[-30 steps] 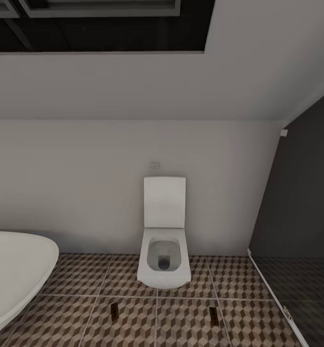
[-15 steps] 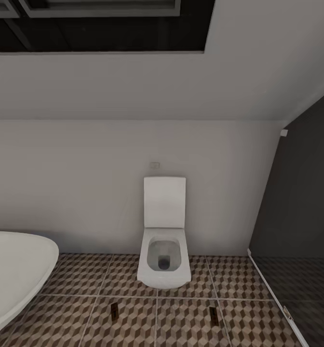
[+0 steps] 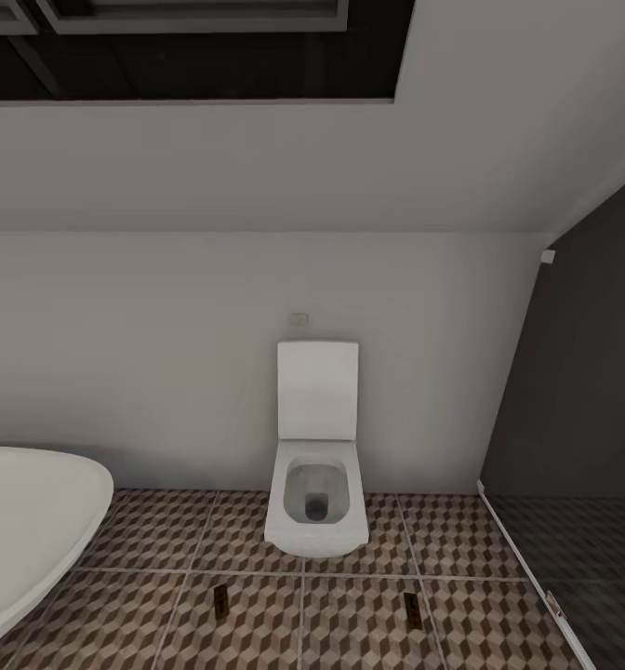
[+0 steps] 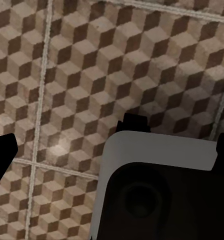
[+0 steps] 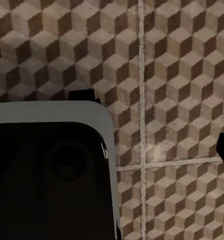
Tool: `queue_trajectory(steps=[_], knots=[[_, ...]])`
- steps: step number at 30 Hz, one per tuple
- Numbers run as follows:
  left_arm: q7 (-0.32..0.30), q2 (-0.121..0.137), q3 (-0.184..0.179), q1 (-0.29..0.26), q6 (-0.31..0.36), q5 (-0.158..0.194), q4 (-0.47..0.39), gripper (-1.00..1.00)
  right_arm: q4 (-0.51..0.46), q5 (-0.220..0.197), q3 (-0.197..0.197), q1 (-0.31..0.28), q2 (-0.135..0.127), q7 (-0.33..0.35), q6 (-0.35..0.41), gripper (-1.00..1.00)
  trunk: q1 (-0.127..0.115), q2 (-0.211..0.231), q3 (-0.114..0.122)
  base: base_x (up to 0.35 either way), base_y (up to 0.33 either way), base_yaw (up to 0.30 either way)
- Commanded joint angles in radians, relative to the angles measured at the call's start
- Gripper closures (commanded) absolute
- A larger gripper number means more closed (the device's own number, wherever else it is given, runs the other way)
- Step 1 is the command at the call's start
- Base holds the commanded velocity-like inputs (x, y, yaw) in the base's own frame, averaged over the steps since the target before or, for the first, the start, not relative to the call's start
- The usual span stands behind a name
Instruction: Take the four mousetraps from the cabinet in the bathroom and place them on the bathroom floor. Make sure all four end up on the same floor surface, and ensure that at least two of them are either under or directly next to the same bathroom sink.
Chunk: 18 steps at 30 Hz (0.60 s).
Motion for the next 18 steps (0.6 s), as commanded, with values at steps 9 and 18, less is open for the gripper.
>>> queue_trajectory(steps=[9, 18], knots=[[0.003, 0.0, -0.007, 0.0, -0.001, 0.008, -0.001, -1.0, 0.003, 0.008, -0.006, -0.001, 0.044, -0.001, -0.006, -1.0, 0.0, -0.001, -0.001, 0.0, 0.0, 0.0], [0.003, -0.001, -0.006, 0.0, -0.001, 0.008, 0.0, -1.0, 0.003, 0.006, -0.006, -0.001, 0.056, -0.003, -0.006, -1.0, 0.0, -0.001, -0.001, 0.0, 0.0, 0.0]])
